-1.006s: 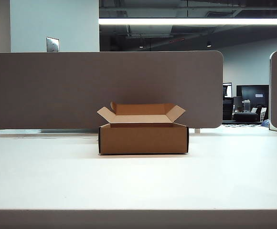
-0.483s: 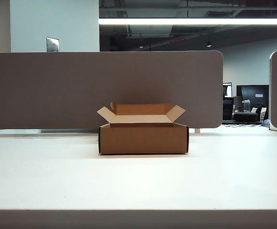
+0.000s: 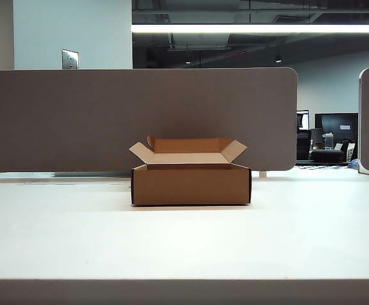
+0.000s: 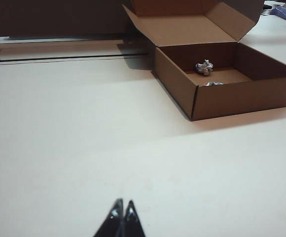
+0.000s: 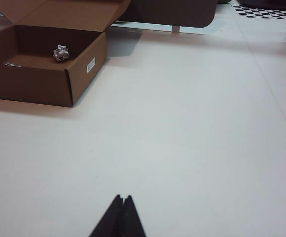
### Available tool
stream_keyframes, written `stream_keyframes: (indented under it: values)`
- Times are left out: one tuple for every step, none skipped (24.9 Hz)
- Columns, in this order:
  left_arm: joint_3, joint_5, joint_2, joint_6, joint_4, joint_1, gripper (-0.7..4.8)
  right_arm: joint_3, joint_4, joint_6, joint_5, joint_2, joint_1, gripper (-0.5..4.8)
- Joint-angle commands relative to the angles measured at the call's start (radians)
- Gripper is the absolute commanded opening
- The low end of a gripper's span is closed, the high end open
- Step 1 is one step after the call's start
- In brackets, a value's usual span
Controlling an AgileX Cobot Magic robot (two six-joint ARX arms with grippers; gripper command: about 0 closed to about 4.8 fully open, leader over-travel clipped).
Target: Pick up all the paper balls on the table and put them in the paper box.
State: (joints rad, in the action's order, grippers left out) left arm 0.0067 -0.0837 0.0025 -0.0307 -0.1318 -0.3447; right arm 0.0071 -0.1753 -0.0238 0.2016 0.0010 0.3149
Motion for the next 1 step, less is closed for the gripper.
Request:
stream_keyframes:
  values:
    - [0.0,-0.006,0.0,0.004,0.005,0.002,-0.05,-0.005,0.016,-0.003,-0.001,-0.002,0.001,0.0]
